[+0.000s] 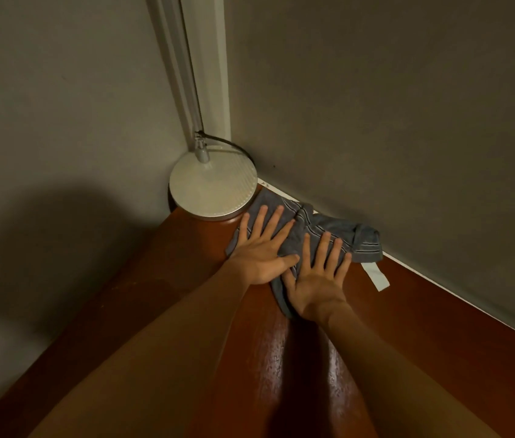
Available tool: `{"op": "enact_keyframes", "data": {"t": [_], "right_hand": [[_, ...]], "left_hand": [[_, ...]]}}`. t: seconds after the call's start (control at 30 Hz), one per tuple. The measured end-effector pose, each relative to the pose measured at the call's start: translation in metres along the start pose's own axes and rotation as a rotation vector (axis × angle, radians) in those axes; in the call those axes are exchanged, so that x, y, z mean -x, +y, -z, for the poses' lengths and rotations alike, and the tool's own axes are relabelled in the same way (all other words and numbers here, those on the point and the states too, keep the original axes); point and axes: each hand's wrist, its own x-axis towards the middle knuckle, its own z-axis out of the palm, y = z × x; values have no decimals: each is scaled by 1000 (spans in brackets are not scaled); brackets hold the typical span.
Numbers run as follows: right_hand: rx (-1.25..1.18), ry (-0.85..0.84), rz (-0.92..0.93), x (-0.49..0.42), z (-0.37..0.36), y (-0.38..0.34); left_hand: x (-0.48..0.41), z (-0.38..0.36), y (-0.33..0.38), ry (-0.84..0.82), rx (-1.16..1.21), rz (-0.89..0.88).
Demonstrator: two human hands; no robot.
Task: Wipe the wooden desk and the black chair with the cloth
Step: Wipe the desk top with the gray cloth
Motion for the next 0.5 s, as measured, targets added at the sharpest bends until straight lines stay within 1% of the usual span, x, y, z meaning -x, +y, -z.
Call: {"op": "enact_keyframes", "data": {"t": [0.13, 0.3, 0.4, 0.5], "right_hand": [[-14, 4, -10, -16, 8, -2], [-5, -6, -16, -20, 11, -5], [23, -8, -32, -16, 13, -8], [52, 10, -23, -8, 12, -10]], "left_hand": [[-17, 6, -1, 2, -19, -15], [-27, 7, -4, 52, -65, -49], [-21, 7, -2, 33, -45, -41], [-6, 0, -2, 48, -15, -39]]}}
